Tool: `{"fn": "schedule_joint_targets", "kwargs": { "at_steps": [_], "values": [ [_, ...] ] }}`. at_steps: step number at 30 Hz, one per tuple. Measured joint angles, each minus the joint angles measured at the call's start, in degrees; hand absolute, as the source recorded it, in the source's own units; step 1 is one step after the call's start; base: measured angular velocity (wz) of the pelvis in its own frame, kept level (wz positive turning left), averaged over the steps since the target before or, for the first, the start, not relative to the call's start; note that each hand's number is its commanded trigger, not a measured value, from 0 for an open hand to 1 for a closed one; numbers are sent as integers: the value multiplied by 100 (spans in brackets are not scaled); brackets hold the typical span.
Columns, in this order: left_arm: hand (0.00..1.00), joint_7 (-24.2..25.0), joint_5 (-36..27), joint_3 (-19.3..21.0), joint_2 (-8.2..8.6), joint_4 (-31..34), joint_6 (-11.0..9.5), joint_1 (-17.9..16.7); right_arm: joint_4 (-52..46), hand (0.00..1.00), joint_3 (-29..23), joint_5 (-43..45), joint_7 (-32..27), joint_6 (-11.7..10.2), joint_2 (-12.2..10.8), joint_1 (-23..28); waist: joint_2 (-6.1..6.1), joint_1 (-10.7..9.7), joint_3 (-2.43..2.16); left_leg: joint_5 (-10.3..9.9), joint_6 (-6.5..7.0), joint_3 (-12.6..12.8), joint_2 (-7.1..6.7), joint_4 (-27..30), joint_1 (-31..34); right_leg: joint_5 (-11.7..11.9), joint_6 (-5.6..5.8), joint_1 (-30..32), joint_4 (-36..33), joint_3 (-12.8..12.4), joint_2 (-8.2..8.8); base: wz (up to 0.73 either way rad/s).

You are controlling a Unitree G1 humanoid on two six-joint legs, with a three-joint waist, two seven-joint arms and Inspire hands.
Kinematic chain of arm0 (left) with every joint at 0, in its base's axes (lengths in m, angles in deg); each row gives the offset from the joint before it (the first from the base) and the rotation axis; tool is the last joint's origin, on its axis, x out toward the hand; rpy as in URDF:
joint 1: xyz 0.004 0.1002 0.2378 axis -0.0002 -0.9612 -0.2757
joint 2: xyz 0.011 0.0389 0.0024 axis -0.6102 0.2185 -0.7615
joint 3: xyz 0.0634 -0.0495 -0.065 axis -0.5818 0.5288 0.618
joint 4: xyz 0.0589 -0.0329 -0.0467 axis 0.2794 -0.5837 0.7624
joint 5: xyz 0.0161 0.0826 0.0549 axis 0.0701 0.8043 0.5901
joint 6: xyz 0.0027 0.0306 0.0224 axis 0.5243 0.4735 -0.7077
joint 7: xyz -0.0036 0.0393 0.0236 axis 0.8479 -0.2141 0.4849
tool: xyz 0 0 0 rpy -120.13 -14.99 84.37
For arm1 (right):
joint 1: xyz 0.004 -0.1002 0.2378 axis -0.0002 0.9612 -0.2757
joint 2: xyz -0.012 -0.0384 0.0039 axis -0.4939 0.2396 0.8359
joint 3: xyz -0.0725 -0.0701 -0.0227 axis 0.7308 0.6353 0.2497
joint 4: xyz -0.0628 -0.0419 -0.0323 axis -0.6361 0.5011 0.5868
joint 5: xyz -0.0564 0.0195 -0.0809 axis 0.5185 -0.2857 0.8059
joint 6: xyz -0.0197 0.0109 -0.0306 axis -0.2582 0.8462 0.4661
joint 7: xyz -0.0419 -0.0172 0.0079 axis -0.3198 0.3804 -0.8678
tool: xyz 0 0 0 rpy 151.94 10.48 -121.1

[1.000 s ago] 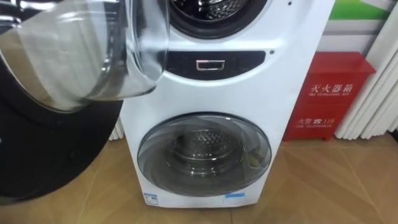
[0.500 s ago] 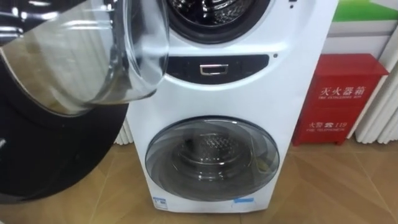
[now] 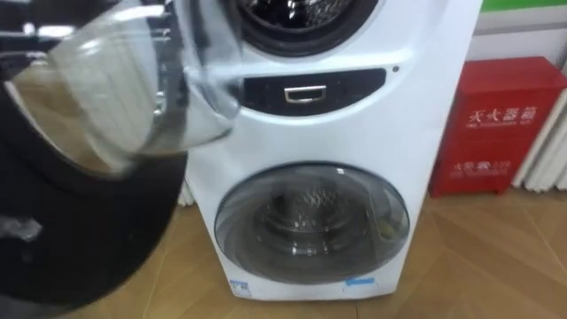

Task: Pick clothes from washing machine

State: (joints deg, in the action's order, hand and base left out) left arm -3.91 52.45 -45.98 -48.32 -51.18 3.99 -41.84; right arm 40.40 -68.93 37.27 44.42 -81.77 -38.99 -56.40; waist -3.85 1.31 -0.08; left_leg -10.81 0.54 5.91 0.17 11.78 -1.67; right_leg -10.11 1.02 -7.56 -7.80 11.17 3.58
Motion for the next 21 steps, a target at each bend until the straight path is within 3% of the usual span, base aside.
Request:
{"fn": "schedule_joint_targets", "kwargs": {
  "at_steps": [2, 4, 13, 18, 21],
  "values": [
    [0, -49, -35, 38, -154, 561, -177, 255, -28, 0, 1, 65, 3, -16, 0, -9, -30, 30, 26, 0, 0, 0, -14, -29, -51, -8, 13, -28, 3, -12, 13, -4],
    [0, -30, 21, 39, -188, 902, -179, 372, -49, 0, 9, 51, 18, -14, -7, 5, -43, 30, 48, 0, 0, 1, -20, -57, -77, -28, 45, -29, 7, -17, 17, 0],
    [0, 446, 882, -299, -119, 1943, 108, 346, 89, 0, 270, -345, 83, 78, 14, 2, -32, -101, 52, 1, 0, 14, -11, -35, 42, -36, 58, 34, -3, 58, 15, 1],
    [0, 472, 1181, -708, 130, 1992, 108, 340, 143, 0, 449, -506, 126, 81, 10, -19, 38, -114, 50, 15, 22, -18, -27, -40, 43, -36, 59, 23, -5, 101, 30, 5],
    [0, 573, 1367, -1084, 271, 2092, 180, 267, 107, 0, 517, -451, 186, 80, 8, -36, 132, -140, 15, 18, 26, -72, -40, -40, 57, -36, 59, 19, -3, 138, 35, 9]
  ]
}}
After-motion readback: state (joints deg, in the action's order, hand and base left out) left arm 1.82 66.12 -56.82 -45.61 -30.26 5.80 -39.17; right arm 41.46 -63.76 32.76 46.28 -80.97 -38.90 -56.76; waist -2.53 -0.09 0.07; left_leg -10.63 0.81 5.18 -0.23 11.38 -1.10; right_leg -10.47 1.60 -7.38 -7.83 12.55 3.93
